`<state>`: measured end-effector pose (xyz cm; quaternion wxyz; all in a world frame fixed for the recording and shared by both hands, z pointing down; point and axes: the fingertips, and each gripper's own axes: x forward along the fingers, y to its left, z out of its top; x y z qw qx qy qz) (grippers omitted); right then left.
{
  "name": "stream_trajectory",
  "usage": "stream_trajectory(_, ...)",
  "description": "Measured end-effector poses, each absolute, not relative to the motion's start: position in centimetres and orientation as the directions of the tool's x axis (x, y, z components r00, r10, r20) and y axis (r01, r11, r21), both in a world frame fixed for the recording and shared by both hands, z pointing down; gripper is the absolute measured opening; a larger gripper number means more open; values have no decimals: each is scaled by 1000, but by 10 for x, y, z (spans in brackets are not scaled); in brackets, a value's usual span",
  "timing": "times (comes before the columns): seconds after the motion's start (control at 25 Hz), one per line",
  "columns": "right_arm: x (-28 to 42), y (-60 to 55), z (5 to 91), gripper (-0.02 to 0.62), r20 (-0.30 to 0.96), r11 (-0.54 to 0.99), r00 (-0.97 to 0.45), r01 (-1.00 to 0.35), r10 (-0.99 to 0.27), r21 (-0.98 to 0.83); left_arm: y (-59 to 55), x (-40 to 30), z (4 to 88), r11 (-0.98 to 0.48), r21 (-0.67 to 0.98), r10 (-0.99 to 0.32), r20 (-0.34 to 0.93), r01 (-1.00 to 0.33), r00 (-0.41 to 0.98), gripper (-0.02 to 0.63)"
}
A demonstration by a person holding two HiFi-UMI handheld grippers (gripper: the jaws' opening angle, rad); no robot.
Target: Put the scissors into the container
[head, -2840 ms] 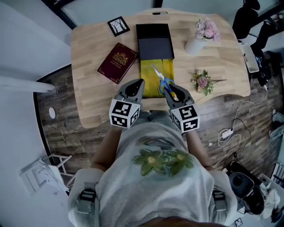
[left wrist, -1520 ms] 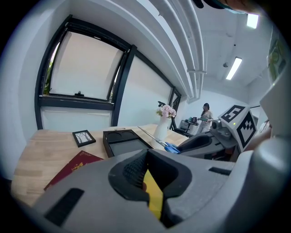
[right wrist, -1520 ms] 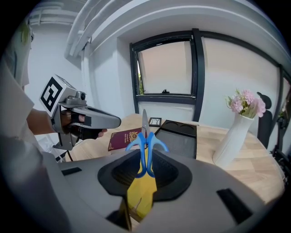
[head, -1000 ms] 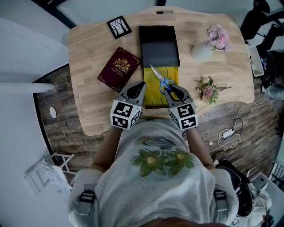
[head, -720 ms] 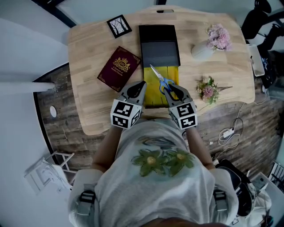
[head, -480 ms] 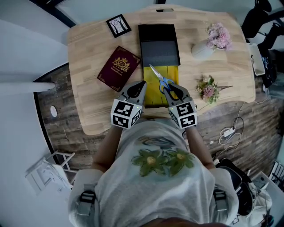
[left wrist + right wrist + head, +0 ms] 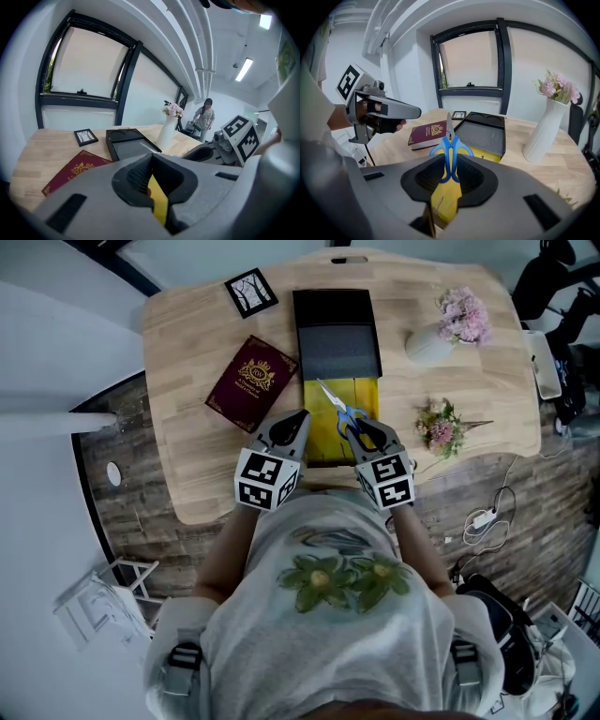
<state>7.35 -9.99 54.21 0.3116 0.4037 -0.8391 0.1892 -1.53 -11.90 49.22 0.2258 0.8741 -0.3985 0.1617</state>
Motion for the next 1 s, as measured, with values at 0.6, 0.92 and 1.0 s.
stream_trajectory(0.6, 73, -100, 560, 80, 705, 598, -459, -799, -540, -62, -121, -20, 499, -579, 271, -618, 469, -769, 631, 6)
stream_trajectory(0.92, 75, -98, 568, 80, 722, 596, -448, -800, -527, -61, -120, -21, 498, -579, 271, -617, 471, -769, 631, 6)
stream_trajectory(1.0, 75, -99, 570, 80, 726, 600, -448, -797, -522, -61, -121, -21, 498, -579, 271, -616, 472, -769, 630, 6)
